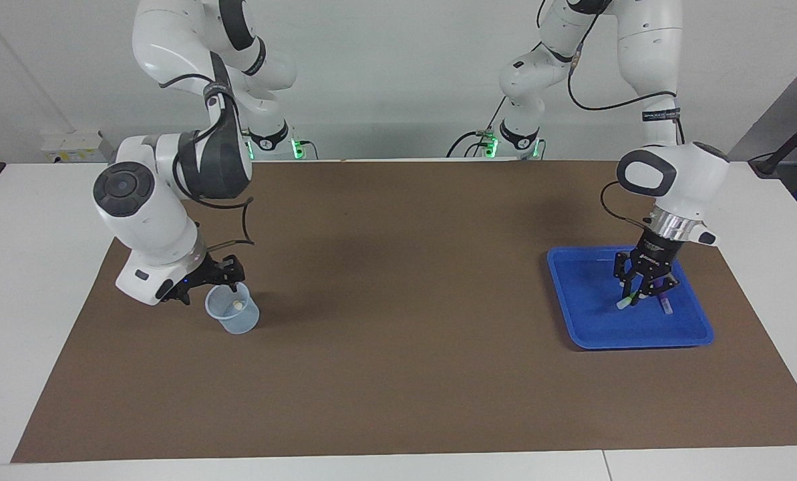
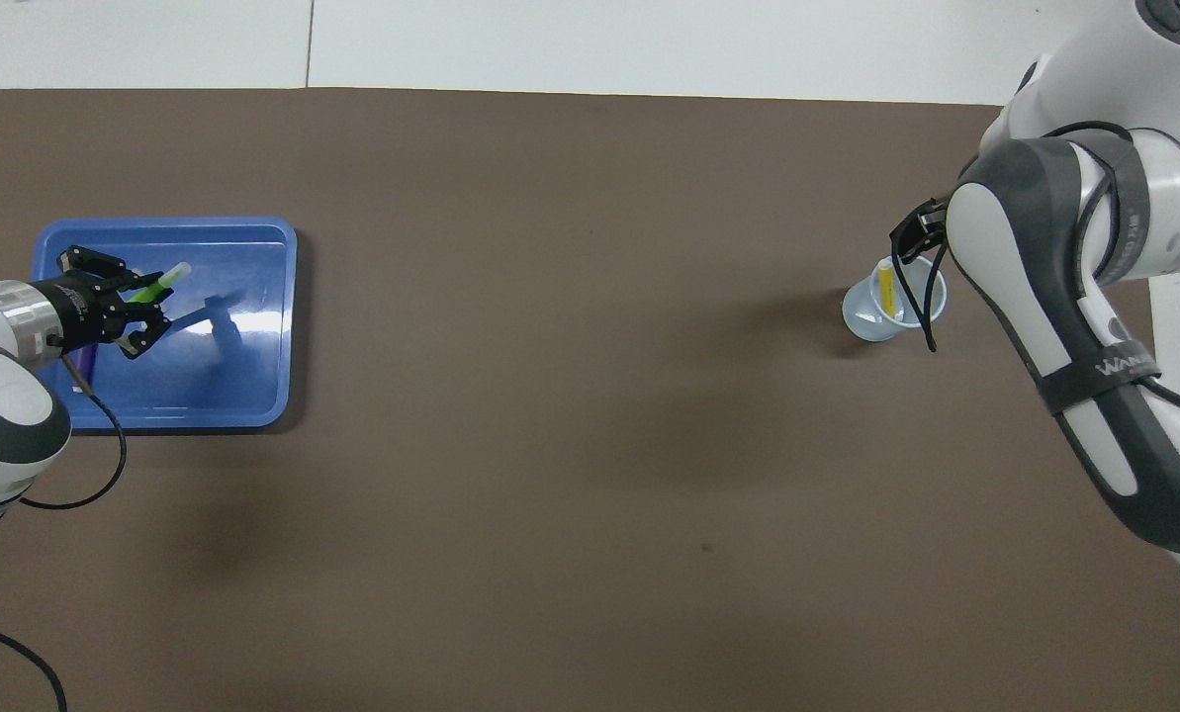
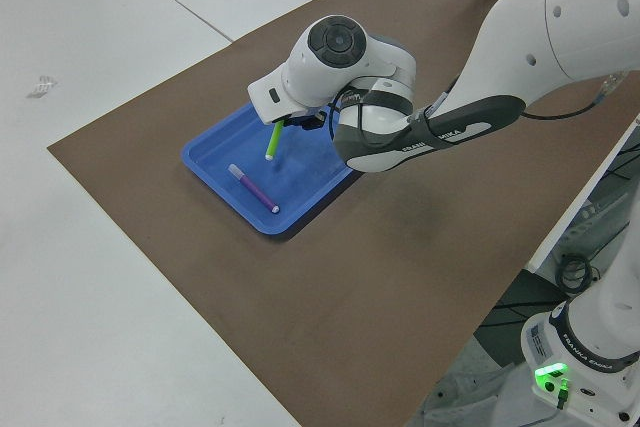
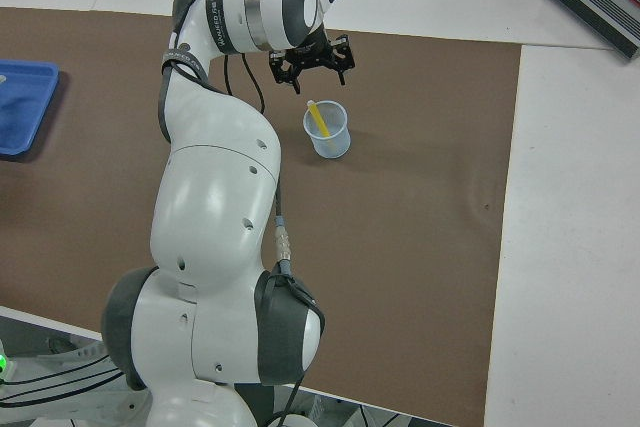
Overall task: Right arm passes pens to left for tray arrangement
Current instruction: 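Carry the green pen into the blue tray with the left gripper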
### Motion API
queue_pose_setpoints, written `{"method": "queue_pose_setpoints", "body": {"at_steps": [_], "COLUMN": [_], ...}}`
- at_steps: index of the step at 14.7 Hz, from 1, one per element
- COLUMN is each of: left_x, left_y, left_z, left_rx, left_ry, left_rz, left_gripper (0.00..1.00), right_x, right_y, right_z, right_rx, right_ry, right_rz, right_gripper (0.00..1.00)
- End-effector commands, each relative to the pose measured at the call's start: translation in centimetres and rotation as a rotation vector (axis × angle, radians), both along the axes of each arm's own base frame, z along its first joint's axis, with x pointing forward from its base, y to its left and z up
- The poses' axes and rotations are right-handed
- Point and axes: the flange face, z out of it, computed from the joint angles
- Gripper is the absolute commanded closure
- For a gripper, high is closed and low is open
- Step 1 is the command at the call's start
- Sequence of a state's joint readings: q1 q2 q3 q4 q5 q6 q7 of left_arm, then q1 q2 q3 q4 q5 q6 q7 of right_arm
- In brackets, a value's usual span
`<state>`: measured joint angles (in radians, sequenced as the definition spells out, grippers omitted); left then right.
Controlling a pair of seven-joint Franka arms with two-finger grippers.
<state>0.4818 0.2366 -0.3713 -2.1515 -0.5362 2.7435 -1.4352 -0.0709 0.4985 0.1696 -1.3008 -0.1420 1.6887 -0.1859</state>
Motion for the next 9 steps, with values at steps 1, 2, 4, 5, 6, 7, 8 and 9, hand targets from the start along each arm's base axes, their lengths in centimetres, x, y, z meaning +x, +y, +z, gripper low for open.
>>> {"method": "queue_pose_setpoints", "body": {"at_steps": [1,2,4,5,6,7,8,9], "left_x": [-0.7,-0.8,-0.8,-0.8,-0.9,-1.0,-1.1,-1.1], "left_y": [0.4,0.4,0.4,0.6,0.6,0.7,0.7,0.7], "left_z": [-1.4,-1.7,-1.8,-1.8,-1.8,-1.9,-2.1,-2.1], "left_rx": [-0.032,-0.036,-0.034,-0.034,-0.037,-0.035,-0.033,-0.034], "left_ry": [0.013,0.017,0.015,0.014,0.018,0.018,0.020,0.021], "left_rz": [0.049,0.053,0.058,0.061,0.063,0.064,0.063,0.062], "left_gripper": [1.00,1.00,1.00,1.00,1.00,1.00,1.00,1.00], "right_x": [0.1,0.1,0.0,0.0,-0.1,-0.1,-0.1,-0.1], "right_y": [0.4,1.3,1.7,1.8,1.9,2.1,2.2,2.7], "right_z": [-0.2,-0.1,-1.0,-1.8,-2.5,-2.9,-3.0,-3.0], "right_rx": [0.001,0.005,0.013,0.013,0.015,0.024,0.025,0.025], "right_ry": [-0.002,-0.004,-0.004,-0.004,0.001,0.000,-0.003,-0.006], "right_rz": [0.024,0.035,0.034,0.035,0.038,0.038,0.040,0.048], "right_gripper": [0.09,0.11,0.14,0.16,0.18,0.22,0.31,0.36]}}
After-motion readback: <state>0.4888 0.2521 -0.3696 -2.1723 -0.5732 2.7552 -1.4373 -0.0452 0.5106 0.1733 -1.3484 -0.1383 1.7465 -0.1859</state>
